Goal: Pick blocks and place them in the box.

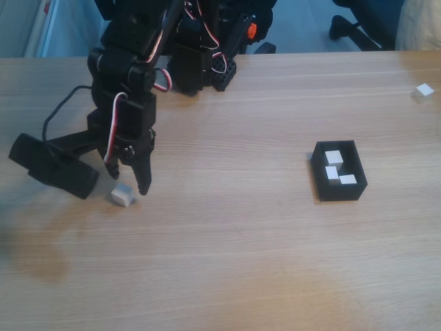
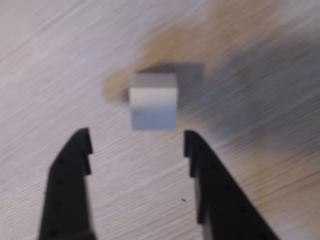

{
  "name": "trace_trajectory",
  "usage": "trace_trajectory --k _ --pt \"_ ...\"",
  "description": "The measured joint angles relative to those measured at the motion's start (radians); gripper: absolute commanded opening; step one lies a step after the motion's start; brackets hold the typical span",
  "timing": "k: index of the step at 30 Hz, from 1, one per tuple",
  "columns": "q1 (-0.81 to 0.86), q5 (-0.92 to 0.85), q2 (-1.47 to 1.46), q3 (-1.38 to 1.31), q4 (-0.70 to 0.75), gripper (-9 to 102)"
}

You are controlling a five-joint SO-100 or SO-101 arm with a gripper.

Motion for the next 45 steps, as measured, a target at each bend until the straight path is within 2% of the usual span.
trace_trajectory --k 28,35,39,45 --pt "0.014 -0.049 -0.092 -0.025 -0.072 15" --pt "0.011 -0.049 -0.092 -0.011 -0.072 9" --pt "0.008 -0.049 -0.092 0.021 -0.083 0" --pt "-0.005 -0.054 -0.078 0.043 -0.089 0"
